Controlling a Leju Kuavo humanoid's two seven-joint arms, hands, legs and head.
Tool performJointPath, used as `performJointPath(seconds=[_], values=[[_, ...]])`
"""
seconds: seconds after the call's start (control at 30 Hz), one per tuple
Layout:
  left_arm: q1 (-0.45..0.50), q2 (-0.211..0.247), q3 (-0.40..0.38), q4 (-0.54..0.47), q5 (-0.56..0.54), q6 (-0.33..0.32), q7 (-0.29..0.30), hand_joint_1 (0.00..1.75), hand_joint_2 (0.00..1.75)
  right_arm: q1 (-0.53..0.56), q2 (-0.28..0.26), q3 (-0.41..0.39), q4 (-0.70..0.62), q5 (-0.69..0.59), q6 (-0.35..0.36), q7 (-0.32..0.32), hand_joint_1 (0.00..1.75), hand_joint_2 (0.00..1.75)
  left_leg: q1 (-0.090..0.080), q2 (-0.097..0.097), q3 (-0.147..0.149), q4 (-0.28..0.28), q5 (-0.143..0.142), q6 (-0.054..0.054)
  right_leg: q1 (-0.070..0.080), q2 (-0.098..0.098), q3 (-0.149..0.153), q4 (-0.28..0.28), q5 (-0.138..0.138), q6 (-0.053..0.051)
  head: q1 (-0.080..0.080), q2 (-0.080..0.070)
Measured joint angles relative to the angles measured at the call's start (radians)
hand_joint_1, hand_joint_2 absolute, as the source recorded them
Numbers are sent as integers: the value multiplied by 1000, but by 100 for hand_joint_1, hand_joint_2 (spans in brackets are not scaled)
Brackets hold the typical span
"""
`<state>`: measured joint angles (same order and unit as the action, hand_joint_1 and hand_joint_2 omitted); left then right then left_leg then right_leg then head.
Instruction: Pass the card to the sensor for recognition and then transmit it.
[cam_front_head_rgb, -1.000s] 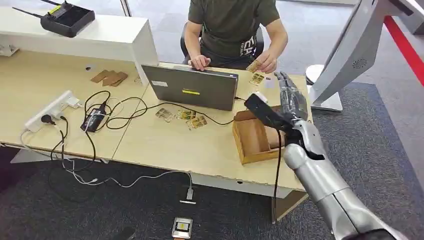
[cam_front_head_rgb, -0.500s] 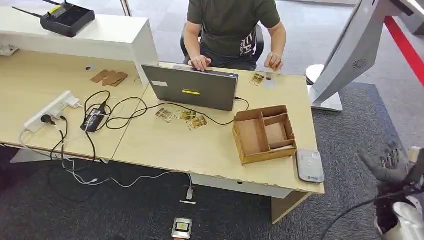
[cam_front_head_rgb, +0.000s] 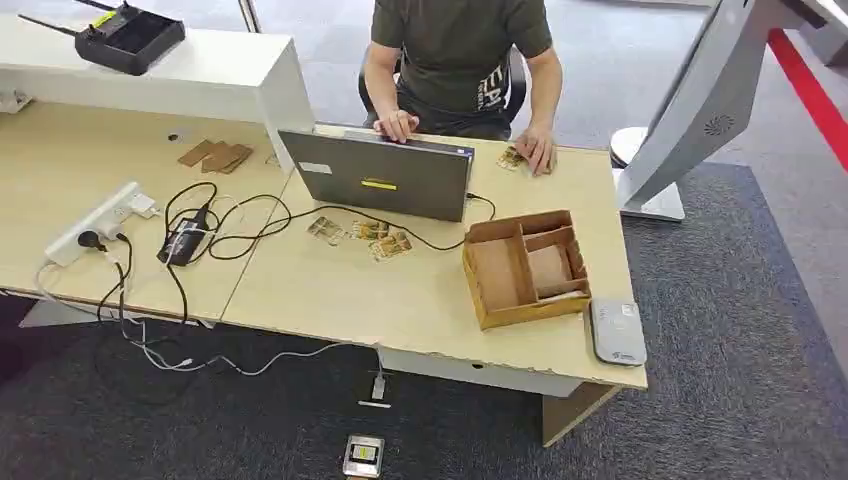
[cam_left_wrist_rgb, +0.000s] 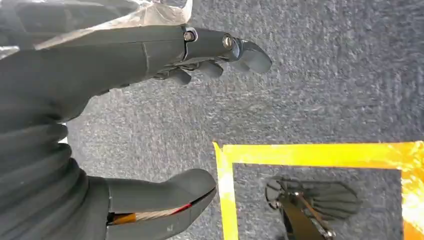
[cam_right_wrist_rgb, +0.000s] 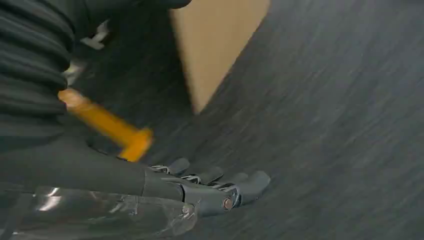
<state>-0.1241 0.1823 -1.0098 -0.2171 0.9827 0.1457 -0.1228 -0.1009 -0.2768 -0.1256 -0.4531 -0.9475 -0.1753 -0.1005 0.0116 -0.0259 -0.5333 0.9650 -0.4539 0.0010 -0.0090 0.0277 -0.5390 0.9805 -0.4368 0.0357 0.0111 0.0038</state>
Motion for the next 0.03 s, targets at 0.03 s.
performJointPath(seconds=[0.03], values=[[0, 0, 0, 0, 0, 0, 1, 0, 175, 1, 3, -2, 4, 2, -6, 7, 0, 175, 0, 0, 0, 0, 0, 0, 0, 0, 0, 0, 0, 0, 0, 0]])
